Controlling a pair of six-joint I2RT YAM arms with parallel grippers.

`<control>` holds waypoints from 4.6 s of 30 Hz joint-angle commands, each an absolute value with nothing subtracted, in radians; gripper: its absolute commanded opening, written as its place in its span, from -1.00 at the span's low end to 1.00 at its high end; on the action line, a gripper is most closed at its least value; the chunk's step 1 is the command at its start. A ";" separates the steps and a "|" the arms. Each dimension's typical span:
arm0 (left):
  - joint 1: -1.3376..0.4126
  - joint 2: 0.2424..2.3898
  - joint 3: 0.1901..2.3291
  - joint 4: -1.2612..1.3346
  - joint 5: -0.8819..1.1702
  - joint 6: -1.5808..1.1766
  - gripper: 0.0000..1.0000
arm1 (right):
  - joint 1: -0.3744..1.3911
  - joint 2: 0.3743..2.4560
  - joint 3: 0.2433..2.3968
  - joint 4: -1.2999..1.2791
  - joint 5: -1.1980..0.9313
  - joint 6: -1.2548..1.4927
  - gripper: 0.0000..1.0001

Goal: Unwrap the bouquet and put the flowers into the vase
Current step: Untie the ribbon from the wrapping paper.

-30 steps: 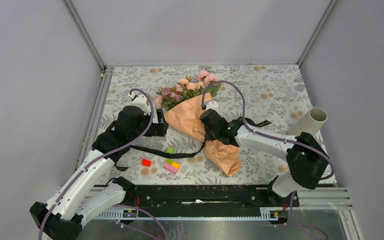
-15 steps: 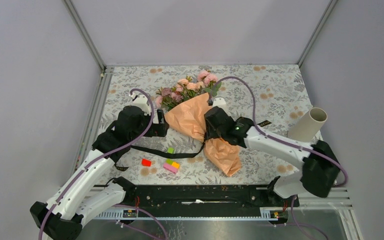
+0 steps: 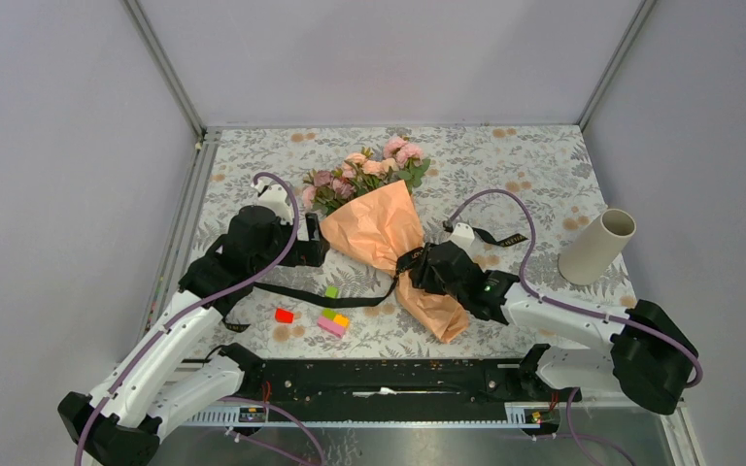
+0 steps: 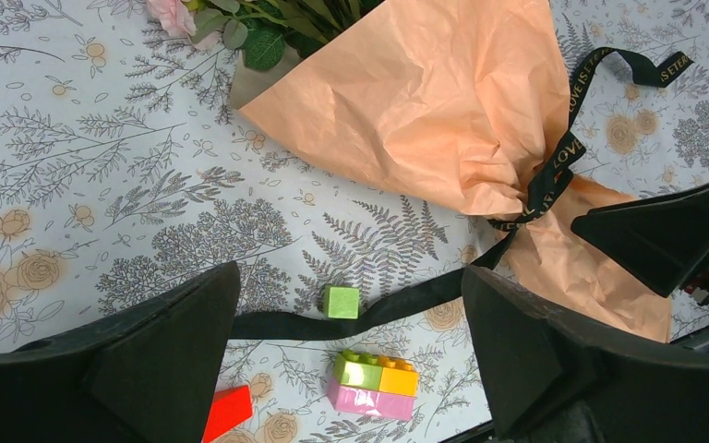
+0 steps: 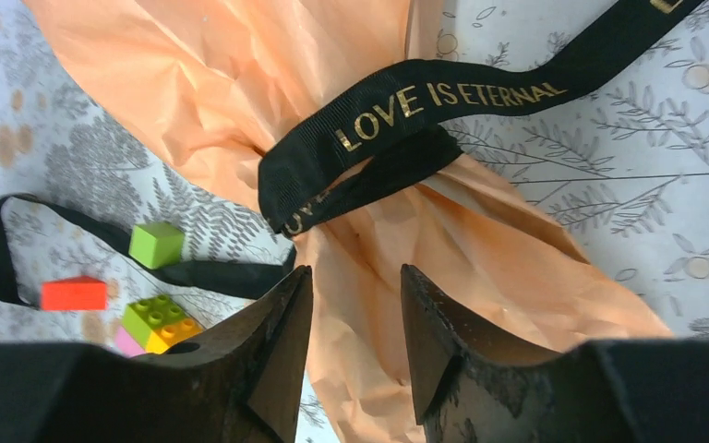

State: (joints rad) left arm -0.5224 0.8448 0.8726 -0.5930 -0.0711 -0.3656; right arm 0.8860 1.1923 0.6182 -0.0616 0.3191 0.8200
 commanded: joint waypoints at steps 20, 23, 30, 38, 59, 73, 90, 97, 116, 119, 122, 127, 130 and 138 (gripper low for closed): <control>-0.515 0.835 0.861 -0.551 -0.048 -0.368 0.98 | 0.893 1.289 0.551 0.238 0.404 1.025 -0.24; -0.514 0.840 0.861 -0.552 -0.043 -0.368 0.98 | 0.893 1.259 0.527 0.228 0.444 1.032 -0.25; -0.510 0.845 0.861 -0.551 -0.036 -0.371 0.98 | 0.893 1.262 0.517 0.238 0.462 1.029 -0.27; -0.509 0.854 0.861 -0.551 -0.034 -0.370 0.98 | 0.892 1.264 0.526 0.258 0.471 1.014 -0.28; -0.508 0.861 0.859 -0.552 -0.046 -0.368 0.98 | 0.870 1.303 0.572 0.285 0.423 0.999 -0.53; -0.508 0.862 0.857 -0.552 -0.046 -0.367 0.98 | 0.859 1.373 0.594 0.322 0.386 1.028 -0.57; -0.508 0.856 0.856 -0.552 -0.046 -0.367 0.98 | 0.827 1.202 0.393 0.471 0.497 1.284 -1.00; -0.508 0.857 0.856 -0.552 -0.046 -0.367 0.98 | 0.824 1.182 0.347 0.465 0.545 1.287 -1.00; -0.508 0.861 0.856 -0.552 -0.041 -0.368 0.98 | 0.827 1.064 0.386 0.323 0.418 1.091 -0.43; -0.508 0.862 0.856 -0.552 -0.040 -0.368 0.98 | 0.839 1.106 0.376 0.375 0.392 1.120 -0.43; -0.508 0.866 0.856 -0.552 -0.036 -0.368 0.98 | 0.849 1.139 0.376 0.401 0.386 1.143 -0.48; -0.508 0.874 0.856 -0.552 -0.031 -0.368 0.98 | 0.855 1.178 0.377 0.415 0.379 1.166 -0.55; -0.508 0.876 0.857 -0.552 -0.031 -0.368 0.98 | 0.860 1.191 0.373 0.421 0.381 1.178 -0.60; -0.508 0.885 0.859 -0.552 -0.026 -0.368 0.98 | 0.869 1.149 0.331 0.397 0.424 1.201 -0.63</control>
